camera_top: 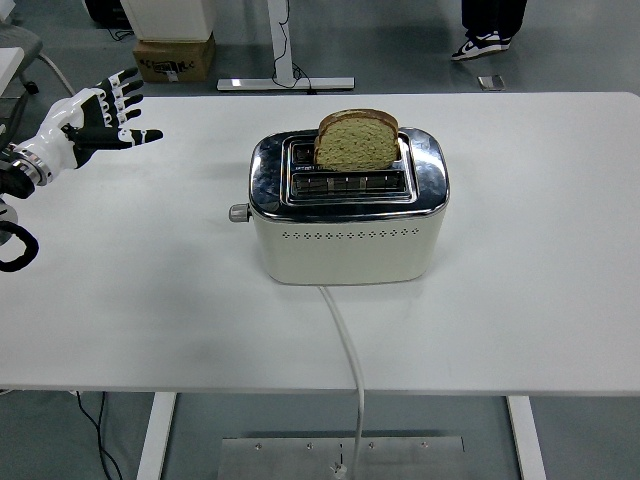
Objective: Press down toaster
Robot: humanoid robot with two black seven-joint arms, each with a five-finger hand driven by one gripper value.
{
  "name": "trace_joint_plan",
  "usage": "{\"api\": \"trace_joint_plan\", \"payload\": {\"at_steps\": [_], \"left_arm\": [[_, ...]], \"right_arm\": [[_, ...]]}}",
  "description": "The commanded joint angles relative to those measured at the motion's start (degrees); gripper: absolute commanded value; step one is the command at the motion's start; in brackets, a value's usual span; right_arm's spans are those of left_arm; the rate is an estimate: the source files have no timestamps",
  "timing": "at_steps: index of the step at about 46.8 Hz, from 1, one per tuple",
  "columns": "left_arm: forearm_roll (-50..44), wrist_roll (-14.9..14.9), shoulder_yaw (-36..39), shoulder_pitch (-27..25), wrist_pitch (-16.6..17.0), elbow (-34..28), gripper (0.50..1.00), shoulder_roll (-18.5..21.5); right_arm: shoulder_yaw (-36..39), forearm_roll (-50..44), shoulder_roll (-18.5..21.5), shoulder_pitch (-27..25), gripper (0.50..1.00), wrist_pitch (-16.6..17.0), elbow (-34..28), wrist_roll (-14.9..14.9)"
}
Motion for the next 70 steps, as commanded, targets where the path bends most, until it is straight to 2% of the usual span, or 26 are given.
{"api": "trace_joint_plan", "payload": {"at_steps": [1,13,27,28,34,49,64,70], "left_arm": [[1.61,-0.02,0.14,-0.03,0.07,-1.98,1.0,1.04],[11.19,-0.02,0.4,0.15,0.77,-10.06,1.0,5.08],[17.88,-0.02,0.4,0.68,1.12,-18.59,1.0,12.29],[19.7,-0.1,0.4,0.94,1.29,-20.94,1.0,14.03],[23.32,-0.28,0.4,1.11,1.3,-25.09,1.0,16.68],[29.39,-0.28,0.4,1.29,1.91,-33.79,1.0,21.08],[36.51,-0.46,0.4,2.61,2.17,-39.07,1.0,23.89],[37.04,-0.37,0.49,4.27,5.51,-42.67,1.0,24.95]], "right_arm": [[0.0,0.0,0.0,-0.01,1.0,0.01,0.0,0.0],[0.0,0.0,0.0,-0.01,1.0,0.01,0.0,0.0],[0.09,0.0,0.0,-0.01,1.0,0.01,0.0,0.0],[0.0,0.0,0.0,-0.01,1.0,0.01,0.0,0.0],[0.0,0.0,0.0,-0.01,1.0,0.01,0.0,0.0],[0.0,0.0,0.0,-0.01,1.0,0.01,0.0,0.0],[0.0,0.0,0.0,-0.01,1.0,0.01,0.0,0.0],[0.09,0.0,0.0,-0.01,1.0,0.01,0.0,0.0]]}}
